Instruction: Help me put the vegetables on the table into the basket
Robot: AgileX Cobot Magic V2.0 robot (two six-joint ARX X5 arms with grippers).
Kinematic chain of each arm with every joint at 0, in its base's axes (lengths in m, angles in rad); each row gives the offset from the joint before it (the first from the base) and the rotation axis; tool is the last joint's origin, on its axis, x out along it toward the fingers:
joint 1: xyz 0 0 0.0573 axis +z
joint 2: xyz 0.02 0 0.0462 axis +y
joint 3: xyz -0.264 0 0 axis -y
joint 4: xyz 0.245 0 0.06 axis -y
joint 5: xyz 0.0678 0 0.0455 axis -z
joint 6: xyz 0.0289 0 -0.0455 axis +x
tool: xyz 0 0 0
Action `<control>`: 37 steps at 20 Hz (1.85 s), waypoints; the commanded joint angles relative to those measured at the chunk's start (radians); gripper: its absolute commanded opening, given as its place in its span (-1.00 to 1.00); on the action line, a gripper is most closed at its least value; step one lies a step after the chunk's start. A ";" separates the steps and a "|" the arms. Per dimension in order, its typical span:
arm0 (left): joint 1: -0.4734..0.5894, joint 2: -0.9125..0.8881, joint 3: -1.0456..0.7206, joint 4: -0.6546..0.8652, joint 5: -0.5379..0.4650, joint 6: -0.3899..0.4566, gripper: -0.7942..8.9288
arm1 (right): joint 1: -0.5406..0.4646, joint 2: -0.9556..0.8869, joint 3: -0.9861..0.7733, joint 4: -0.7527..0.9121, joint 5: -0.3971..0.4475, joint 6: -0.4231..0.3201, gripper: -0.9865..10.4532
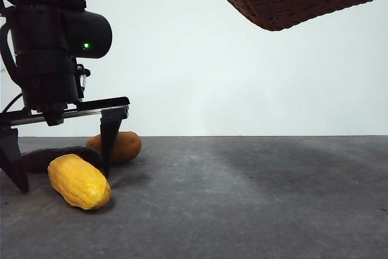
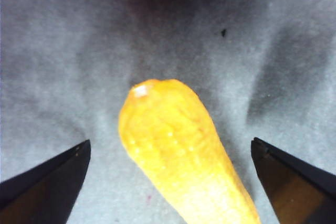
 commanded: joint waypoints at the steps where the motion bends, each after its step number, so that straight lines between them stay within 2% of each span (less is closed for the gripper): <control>1: -0.006 0.011 -0.002 0.009 -0.003 -0.010 0.06 | 0.003 -0.006 0.005 0.013 -0.008 0.006 -0.86; 3: -0.008 0.011 -0.002 0.014 -0.003 -0.009 -0.41 | 0.003 -0.006 0.005 0.011 -0.008 0.005 -0.86; 5: -0.010 0.011 -0.002 0.014 -0.003 -0.002 -0.79 | 0.003 -0.005 0.005 0.004 -0.008 0.005 -0.86; 6: -0.012 0.011 -0.002 0.014 -0.003 -0.001 -0.86 | 0.003 -0.005 0.005 0.002 -0.008 0.005 -0.86; 10: -0.014 0.010 -0.002 0.014 0.005 0.066 -0.85 | 0.003 -0.005 0.005 -0.016 -0.007 0.006 -0.86; 16: -0.014 -0.027 -0.002 0.065 0.032 0.270 -0.85 | 0.003 -0.003 0.003 -0.089 0.027 0.030 -0.86; 19: -0.014 -0.105 -0.002 0.114 0.084 0.361 -0.85 | 0.003 -0.003 0.003 -0.134 0.072 0.058 -0.86; 23: -0.015 -0.289 -0.002 0.108 0.084 0.470 -0.85 | -0.006 -0.003 -0.010 -0.153 0.106 0.098 -0.86; 26: -0.015 -0.471 -0.002 0.093 0.088 0.514 -0.85 | -0.010 -0.003 -0.090 -0.129 0.105 0.129 -0.86; 28: -0.015 -0.584 -0.002 0.087 0.130 0.521 -0.85 | -0.010 -0.005 -0.189 -0.083 0.090 0.152 -0.86; 31: -0.024 -0.713 -0.002 0.073 0.216 0.514 -0.85 | -0.008 -0.005 -0.358 0.050 -0.018 0.203 -0.86; 33: -0.054 -0.755 -0.002 0.037 0.238 0.514 -0.85 | 0.000 -0.004 -0.465 0.154 -0.088 0.247 -0.86; 37: -0.157 -0.750 -0.002 0.042 0.237 0.494 -0.85 | 0.059 -0.004 -0.599 0.265 -0.091 0.301 -0.86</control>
